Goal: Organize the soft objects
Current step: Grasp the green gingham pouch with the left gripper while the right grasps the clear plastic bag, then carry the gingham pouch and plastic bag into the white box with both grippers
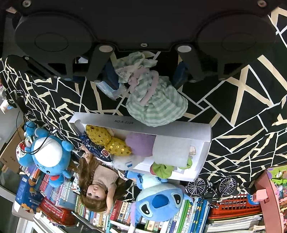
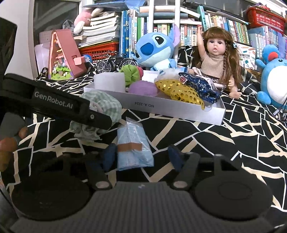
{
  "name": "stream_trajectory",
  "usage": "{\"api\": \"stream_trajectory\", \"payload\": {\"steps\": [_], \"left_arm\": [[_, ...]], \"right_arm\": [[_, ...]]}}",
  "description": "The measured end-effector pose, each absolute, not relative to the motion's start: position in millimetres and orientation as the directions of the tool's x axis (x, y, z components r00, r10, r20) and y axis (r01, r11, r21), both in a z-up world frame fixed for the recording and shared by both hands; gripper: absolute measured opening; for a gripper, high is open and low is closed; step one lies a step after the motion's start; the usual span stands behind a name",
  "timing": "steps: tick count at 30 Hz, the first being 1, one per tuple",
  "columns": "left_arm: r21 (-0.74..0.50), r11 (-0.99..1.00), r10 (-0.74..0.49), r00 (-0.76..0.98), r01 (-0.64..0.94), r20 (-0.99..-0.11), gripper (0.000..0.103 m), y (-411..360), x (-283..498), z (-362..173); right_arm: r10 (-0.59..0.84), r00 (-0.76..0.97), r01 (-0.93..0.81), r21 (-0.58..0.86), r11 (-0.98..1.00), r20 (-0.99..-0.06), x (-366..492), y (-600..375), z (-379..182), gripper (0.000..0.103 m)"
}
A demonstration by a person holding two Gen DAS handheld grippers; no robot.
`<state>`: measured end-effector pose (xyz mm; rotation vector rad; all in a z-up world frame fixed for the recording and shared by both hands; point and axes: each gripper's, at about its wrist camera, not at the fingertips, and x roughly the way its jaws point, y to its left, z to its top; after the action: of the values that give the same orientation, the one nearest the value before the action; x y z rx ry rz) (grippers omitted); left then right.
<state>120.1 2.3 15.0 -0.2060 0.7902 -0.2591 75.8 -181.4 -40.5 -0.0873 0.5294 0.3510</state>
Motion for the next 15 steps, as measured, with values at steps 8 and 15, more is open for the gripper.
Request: {"api": "stream_trajectory", "payload": {"steps": [8,15], "left_arm": [[-0.248,0.952,-0.3,0.691,0.177,-0.657,0.047,-0.1,114.7,18.8],[-0.227,0.954,-0.297,0.701,0.194,-0.648,0.046,-0.6,110.4,20.9]], "right_arm": [[0.304,0.809,-0.345,0.013,0.938,-0.503,74.9,-181.2,-37.8,0.048],[0.294,0.823,-0.335,0.003,0.942,-0.486,72.0,-180.9,-34.9,0.048]]}}
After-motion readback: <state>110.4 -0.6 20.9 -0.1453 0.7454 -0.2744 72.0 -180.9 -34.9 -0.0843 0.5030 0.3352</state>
